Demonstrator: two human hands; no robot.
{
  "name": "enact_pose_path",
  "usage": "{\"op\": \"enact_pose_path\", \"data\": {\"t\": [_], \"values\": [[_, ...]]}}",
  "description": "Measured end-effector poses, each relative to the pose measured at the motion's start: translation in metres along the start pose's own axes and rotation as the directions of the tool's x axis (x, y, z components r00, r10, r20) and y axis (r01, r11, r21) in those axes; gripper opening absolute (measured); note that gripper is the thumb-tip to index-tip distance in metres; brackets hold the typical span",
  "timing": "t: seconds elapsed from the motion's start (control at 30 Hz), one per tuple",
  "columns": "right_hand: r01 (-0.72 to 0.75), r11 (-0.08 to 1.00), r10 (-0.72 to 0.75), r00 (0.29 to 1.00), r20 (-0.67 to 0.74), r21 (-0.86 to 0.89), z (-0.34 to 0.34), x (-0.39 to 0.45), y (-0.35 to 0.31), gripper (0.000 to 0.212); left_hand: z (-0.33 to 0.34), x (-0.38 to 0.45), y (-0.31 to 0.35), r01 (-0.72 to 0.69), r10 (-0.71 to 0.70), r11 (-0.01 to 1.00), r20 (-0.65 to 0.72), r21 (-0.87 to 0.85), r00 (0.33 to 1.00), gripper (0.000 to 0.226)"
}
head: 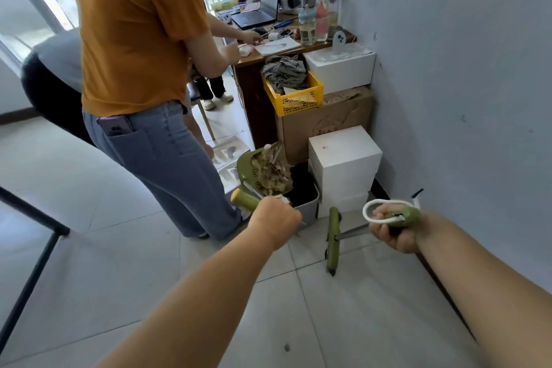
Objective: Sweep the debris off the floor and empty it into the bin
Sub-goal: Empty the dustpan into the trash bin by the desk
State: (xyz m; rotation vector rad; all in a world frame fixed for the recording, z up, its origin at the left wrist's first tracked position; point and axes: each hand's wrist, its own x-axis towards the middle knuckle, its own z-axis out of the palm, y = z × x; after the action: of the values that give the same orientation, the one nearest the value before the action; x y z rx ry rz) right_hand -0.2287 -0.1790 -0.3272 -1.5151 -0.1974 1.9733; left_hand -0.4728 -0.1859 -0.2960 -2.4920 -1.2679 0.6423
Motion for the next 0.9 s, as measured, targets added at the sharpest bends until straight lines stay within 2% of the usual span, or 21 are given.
{"op": "enact_pose_path", "data": {"t": [0.4, 0.57, 0.73, 0.9], "values": [[-0.056, 0.998, 0.057, 0.998, 0.033, -0.028, 0.015, 0.007, -0.006, 0.029, 0.017, -0.001, 0.024, -0.029, 0.024, 0.999, 0.104, 0.042, 0.994, 0.014], [-0.039, 0.999, 0.038, 0.997, 0.070, 0.012, 0.019, 0.003, -0.007, 0.028, 0.022, -0.006, 0.031, -0.099, 0.076, 0.987, 0.175, 0.127, 0.982, 0.014], [-0.055, 0.998, 0.053, 0.994, 0.090, 0.022, 0.026, -0.002, -0.007, 0.024, 0.018, -0.006, 0.019, -0.154, 0.137, 0.985, 0.201, 0.074, 0.970, 0.017], [-0.060, 0.998, 0.059, 0.994, 0.090, 0.010, 0.030, 0.000, -0.005, 0.020, 0.007, -0.004, 0.010, -0.129, 0.120, 0.991, 0.168, 0.044, 0.978, 0.019]]}}
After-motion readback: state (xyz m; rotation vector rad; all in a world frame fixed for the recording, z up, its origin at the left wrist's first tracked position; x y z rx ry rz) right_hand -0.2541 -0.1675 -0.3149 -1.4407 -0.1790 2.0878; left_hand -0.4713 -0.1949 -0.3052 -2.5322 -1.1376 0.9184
